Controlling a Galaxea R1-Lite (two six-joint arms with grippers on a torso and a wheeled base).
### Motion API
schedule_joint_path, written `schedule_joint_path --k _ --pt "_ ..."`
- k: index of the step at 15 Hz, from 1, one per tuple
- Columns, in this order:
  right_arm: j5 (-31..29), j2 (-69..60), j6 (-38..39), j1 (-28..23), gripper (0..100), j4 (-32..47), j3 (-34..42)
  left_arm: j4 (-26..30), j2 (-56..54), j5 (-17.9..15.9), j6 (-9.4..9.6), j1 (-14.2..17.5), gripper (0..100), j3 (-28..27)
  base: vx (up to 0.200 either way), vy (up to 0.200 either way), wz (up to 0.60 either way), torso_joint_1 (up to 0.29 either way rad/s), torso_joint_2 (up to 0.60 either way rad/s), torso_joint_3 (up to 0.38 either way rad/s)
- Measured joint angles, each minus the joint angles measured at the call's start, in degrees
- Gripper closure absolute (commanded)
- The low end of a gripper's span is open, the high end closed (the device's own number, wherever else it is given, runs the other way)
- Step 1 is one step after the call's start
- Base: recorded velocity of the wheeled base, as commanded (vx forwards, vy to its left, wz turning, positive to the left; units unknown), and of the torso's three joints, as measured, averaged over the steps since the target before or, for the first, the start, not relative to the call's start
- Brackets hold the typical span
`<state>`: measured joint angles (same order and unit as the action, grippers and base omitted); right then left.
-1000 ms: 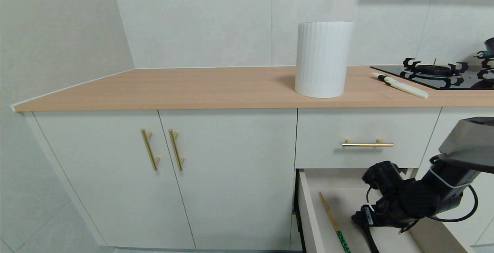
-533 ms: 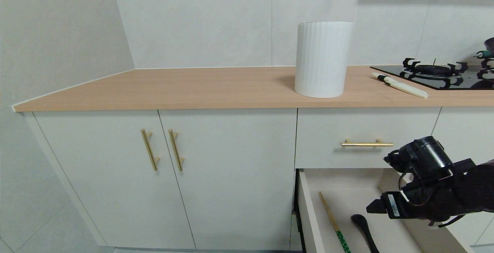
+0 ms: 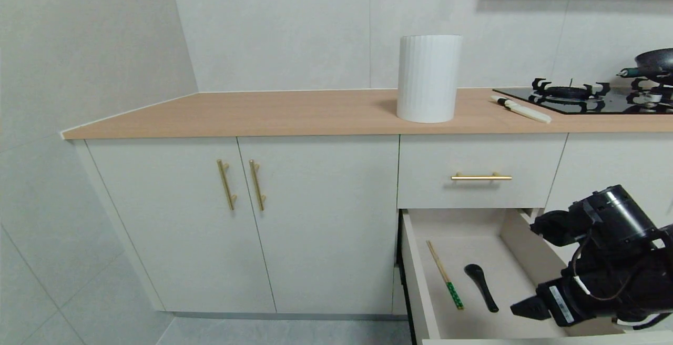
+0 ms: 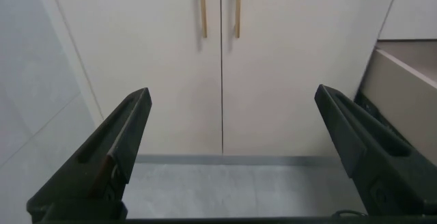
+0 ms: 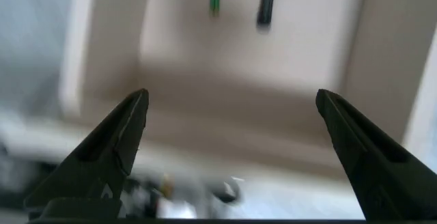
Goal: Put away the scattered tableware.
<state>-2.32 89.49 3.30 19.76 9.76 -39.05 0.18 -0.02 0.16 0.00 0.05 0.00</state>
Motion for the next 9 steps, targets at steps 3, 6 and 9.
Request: schedule_joint_path --k 3,6,9 --pt "1.80 -2.32 -2.41 2.56 0 6.68 0.90 0.00 0.00 0.00 0.00 0.02 0 0.00 0.000 0.000 0.00 0.000 0.00 0.000" --pt "2.27 -3.33 -6.80 6.89 0 8.48 3.52 0.00 0.00 0.00 0.00 0.00 0 0.00 0.000 0.000 0.00 0.000 0.00 0.000" --pt "4.12 -2.89 -8.23 10.80 0 8.51 5.95 0.00 0.00 0.00 0.00 0.00 0 0.00 0.000 0.000 0.00 0.000 0.00 0.000"
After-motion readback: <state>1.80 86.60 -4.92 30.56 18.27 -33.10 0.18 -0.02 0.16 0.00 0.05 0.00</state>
